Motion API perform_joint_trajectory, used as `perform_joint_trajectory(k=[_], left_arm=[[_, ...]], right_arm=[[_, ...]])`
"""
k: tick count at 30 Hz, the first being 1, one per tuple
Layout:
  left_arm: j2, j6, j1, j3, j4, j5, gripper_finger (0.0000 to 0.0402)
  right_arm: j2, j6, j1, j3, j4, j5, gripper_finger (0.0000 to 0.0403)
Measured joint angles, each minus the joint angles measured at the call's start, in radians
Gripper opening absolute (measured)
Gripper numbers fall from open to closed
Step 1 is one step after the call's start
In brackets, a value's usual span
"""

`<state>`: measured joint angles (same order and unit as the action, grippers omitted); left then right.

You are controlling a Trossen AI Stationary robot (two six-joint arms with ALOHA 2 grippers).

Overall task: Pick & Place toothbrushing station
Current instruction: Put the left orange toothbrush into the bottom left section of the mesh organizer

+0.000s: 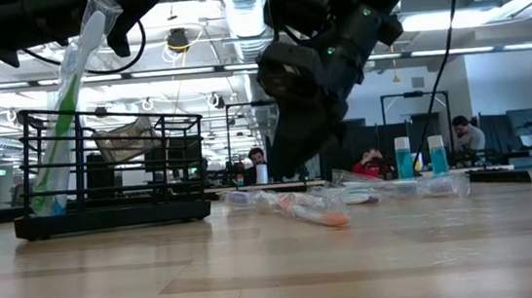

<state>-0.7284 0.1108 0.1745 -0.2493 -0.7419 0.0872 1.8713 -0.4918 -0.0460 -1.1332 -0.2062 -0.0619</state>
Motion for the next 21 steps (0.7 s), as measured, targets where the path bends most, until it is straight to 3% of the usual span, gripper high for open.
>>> perform_joint_trajectory(k=[11, 21], left_arm=[[0.0, 0.0, 0.0, 0.0, 0.007, 0.0, 0.0081], [0.0, 0.0, 0.0, 0.0, 0.018, 0.0, 0.0081]], right_arm=[[0.1, -0.03, -0.006, -0.002, 0.074, -0.051, 0.0118], [0.1, -0.028, -0.013, -0.001, 0.084, -0.072, 0.0115]])
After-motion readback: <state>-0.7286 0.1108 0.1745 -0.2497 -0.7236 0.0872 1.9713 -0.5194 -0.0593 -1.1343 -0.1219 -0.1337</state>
